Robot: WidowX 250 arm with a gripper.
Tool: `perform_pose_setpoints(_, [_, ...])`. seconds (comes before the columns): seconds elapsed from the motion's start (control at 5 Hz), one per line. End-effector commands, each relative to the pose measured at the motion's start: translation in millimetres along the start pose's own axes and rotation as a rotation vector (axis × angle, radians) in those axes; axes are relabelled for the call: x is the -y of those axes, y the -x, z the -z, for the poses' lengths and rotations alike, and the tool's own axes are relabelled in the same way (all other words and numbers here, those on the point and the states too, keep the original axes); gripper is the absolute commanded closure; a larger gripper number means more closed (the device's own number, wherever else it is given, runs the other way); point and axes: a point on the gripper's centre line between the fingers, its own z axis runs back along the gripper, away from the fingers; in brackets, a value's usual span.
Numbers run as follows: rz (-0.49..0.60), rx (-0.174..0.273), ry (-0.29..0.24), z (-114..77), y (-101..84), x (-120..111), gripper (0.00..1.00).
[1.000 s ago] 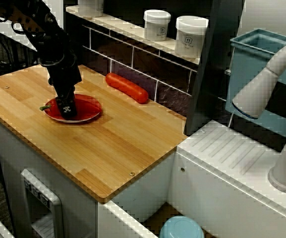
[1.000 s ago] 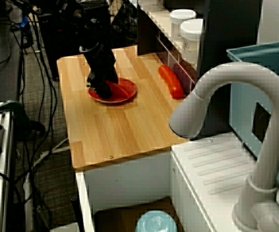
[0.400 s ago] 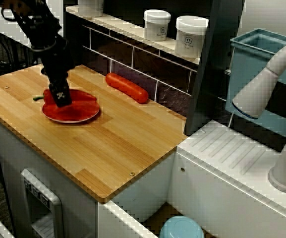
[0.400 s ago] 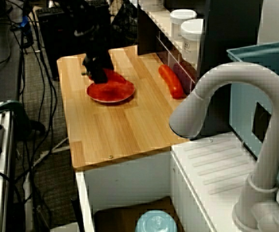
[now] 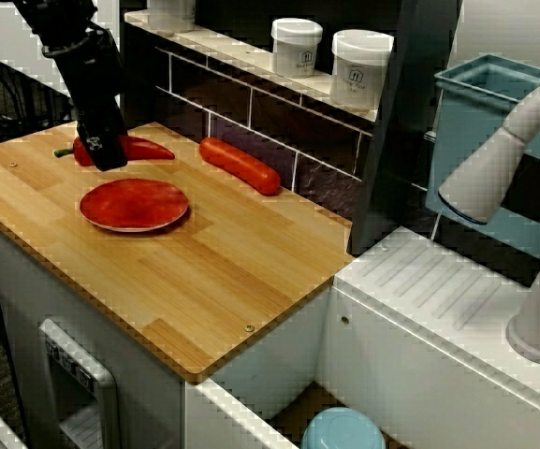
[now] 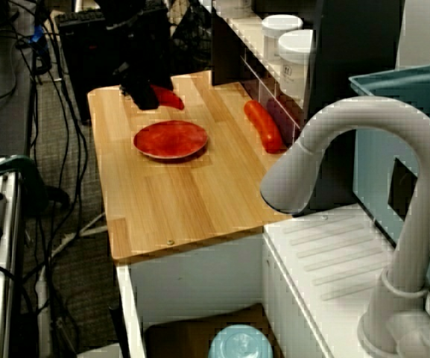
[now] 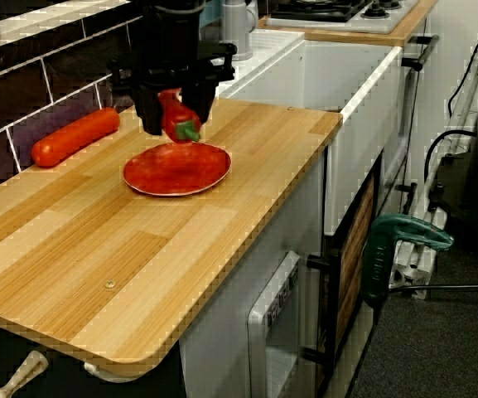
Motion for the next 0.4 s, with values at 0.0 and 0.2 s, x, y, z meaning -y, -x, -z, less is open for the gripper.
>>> perform_pose_setpoints(0.0, [0.466,0.033,0.089,-13.5,-12.9,-22.3,1.0])
perform_pose_setpoints(0.2, [0.596,0.034,0.119,-8.2,-16.2,-26.3,1.0])
